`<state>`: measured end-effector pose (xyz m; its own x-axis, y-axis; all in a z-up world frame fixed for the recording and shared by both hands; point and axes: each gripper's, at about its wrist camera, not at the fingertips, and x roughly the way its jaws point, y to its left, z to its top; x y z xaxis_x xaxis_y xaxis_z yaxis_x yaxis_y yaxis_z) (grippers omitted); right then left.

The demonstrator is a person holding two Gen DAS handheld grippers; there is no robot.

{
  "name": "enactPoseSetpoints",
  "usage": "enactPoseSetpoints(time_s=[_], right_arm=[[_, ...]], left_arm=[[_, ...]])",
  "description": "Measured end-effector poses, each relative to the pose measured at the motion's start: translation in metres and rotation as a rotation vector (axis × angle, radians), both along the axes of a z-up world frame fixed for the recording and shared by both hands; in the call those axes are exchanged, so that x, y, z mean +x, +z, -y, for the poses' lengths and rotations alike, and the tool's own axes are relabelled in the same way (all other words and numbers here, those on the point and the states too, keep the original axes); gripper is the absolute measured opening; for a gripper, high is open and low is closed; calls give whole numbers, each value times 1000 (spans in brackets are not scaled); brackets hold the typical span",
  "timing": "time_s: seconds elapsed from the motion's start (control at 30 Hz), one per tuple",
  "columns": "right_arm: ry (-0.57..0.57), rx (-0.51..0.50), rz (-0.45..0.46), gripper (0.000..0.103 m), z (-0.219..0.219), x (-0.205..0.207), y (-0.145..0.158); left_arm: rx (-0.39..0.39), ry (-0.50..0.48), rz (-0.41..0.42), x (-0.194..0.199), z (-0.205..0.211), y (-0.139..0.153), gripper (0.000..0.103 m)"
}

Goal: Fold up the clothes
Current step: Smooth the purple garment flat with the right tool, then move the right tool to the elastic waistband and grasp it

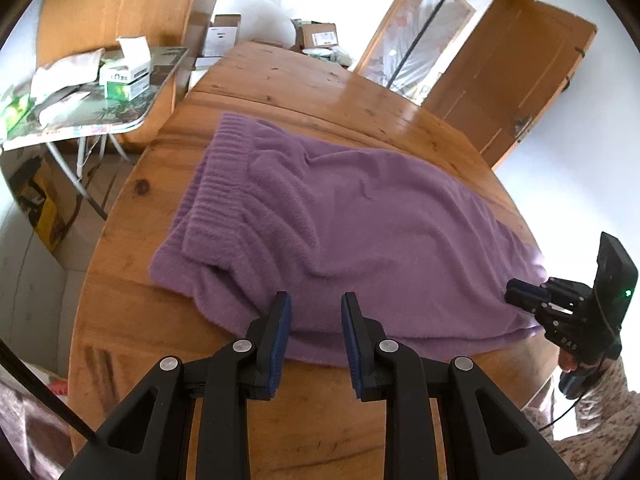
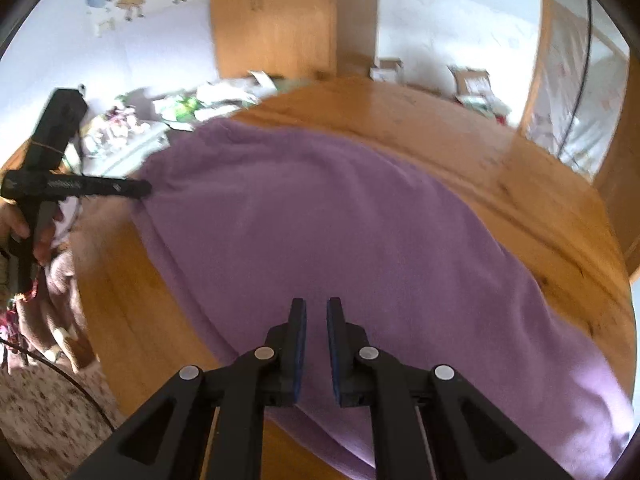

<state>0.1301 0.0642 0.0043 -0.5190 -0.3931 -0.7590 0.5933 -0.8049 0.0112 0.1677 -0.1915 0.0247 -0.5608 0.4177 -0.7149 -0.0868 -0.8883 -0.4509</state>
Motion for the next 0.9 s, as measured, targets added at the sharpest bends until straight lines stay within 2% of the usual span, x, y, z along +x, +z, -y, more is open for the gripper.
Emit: enactPoseSetpoints(time_s=[0.13, 0.23, 0.5, 0.63, 0.73, 0.83, 0.9], right_arm=[[70, -40, -29, 18, 37, 2, 4], [120, -69, -20, 18, 67, 4, 1], [248, -114, 34, 22, 131, 2, -7], [292, -83, 9, 23, 165, -1, -11], [317, -85, 27, 24, 188, -5, -13], [312, -67, 23, 24, 206, -10, -16], [321, -61, 21, 24, 216, -12, -17]], left_arm=[[22, 30, -3, 8, 10, -1, 27], [18, 54, 2, 12, 17, -3, 27], [103, 140, 0, 11, 39, -3, 27], [149, 190, 23, 8, 50, -10, 27], [194, 220, 26, 6, 57, -13, 27], [245, 225, 21, 4, 61, -14, 27], [252, 222, 24, 2, 62, -15, 27]])
